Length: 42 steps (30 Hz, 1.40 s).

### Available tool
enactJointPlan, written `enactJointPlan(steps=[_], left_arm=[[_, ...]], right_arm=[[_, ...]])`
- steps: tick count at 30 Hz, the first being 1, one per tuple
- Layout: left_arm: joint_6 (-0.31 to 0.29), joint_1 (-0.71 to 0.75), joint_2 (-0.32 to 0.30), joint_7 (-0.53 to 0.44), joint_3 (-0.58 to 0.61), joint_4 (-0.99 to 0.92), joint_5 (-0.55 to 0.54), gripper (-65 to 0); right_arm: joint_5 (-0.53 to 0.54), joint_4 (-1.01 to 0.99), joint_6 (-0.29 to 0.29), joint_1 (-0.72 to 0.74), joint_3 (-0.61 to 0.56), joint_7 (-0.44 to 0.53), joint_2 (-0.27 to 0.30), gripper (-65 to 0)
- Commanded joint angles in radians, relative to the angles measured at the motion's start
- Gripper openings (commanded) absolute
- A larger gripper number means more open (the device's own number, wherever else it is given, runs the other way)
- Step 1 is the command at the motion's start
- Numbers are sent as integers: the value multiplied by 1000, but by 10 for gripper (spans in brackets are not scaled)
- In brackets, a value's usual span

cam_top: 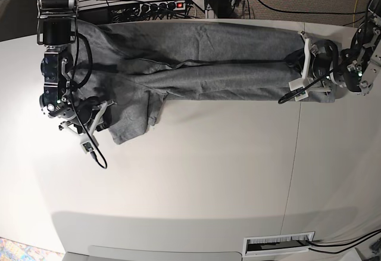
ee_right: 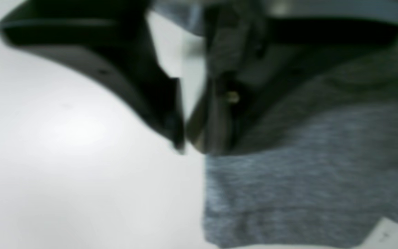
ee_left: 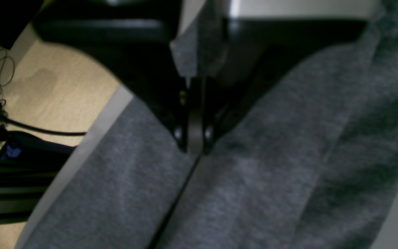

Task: Fold the T-shirt properly
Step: 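Grasp both ends of the long folded strip with both grippers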

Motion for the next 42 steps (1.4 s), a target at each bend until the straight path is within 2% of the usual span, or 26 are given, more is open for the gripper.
enactJointPlan(steps=[1, 2, 8, 13, 17, 23, 31, 34, 38, 42], left_arm=[[-3, -13, -19, -14, -12, 11, -11, -650], [-3, -13, -19, -14, -12, 11, -11, -650], [-3, -13, -19, -14, -12, 11, -11, -650], [-3, -13, -19, -14, -12, 11, -10, -650], [-3, -13, -19, -14, -12, 11, -7, -650], [-3, -13, -19, -15, -12, 11, 23, -650], [-3, -13, -19, -22, -12, 11, 23, -650], [-3, -13, -19, -23, -12, 11, 23, -650], [-3, -13, -18, -45, -12, 11, 23, -650], [-3, -13, -2, -47, -12, 11, 23, -650]], right_arm=[[6, 5, -2, 13, 2, -39, 9, -628], [30, 5, -2, 13, 2, -46, 9, -650], [100, 49, -2, 18, 2, -127, 9, -650], [174, 219, -2, 12, 3, -227, 10, -650], [207, 385, -2, 5, 3, -354, 16, -650], [213, 528, -2, -147, 3, -399, 26, -650], [118, 779, -2, -438, 5, -397, 26, -650], [42, 854, -2, -519, 39, -346, 26, -650], [-47, 874, -2, -528, 137, -189, 25, -650], [-52, 847, -2, -450, 183, -144, 26, -650]])
